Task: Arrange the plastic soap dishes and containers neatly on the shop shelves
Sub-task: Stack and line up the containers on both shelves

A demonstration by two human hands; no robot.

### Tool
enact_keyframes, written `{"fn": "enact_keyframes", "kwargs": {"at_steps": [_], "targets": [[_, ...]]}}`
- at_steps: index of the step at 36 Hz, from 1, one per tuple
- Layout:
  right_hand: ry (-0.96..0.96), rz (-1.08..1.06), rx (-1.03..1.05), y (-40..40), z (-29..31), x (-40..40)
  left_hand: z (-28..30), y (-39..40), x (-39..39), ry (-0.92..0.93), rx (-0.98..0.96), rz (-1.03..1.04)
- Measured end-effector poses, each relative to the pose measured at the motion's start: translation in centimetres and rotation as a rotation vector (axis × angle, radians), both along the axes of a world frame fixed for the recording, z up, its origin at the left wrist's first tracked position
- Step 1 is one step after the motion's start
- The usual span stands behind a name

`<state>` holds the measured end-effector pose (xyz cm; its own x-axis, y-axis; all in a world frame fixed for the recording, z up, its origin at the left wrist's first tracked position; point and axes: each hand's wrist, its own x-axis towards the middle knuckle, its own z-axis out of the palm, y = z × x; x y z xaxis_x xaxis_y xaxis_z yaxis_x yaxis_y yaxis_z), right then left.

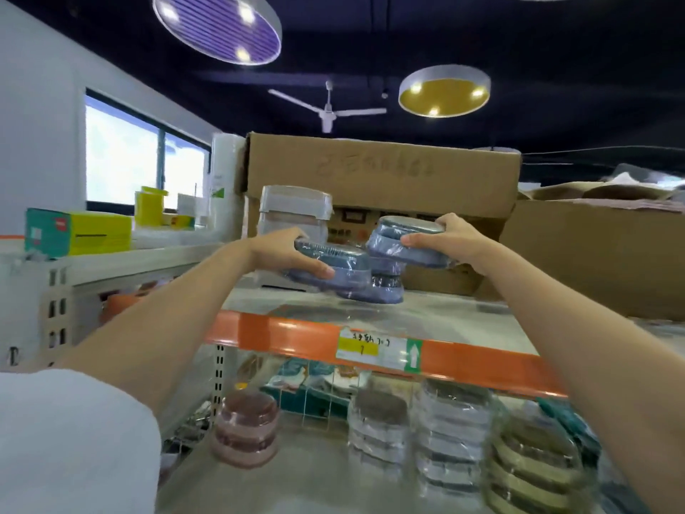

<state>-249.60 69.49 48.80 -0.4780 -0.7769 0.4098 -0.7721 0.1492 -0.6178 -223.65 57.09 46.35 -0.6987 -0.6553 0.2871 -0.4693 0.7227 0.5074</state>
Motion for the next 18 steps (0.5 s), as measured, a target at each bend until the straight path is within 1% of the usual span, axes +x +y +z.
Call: {"fn": "enact_keyframes", "kwargs": {"at_steps": [6,9,13,18], "targets": [[-0.054,0.040,-0.043,-4.4,0.8,-0.8,0.5,-0.8,-1.4,-0.069,0.000,0.028],[-0.104,0.067,-0.054,-6.3,1.0,-0.5,0.8,-1.4,-1.6,-0.069,0.018,0.051],[-0.112,0.067,-0.073,-8.2,1.0,-0.2,1.2,-1.6,-1.0,-0.066,0.020,0.071],[-0.111,0.078,-0.048,-10.1,0.6,-0.5,1.5,-1.9,-0.4,-0.051,0.036,0.111]]}}
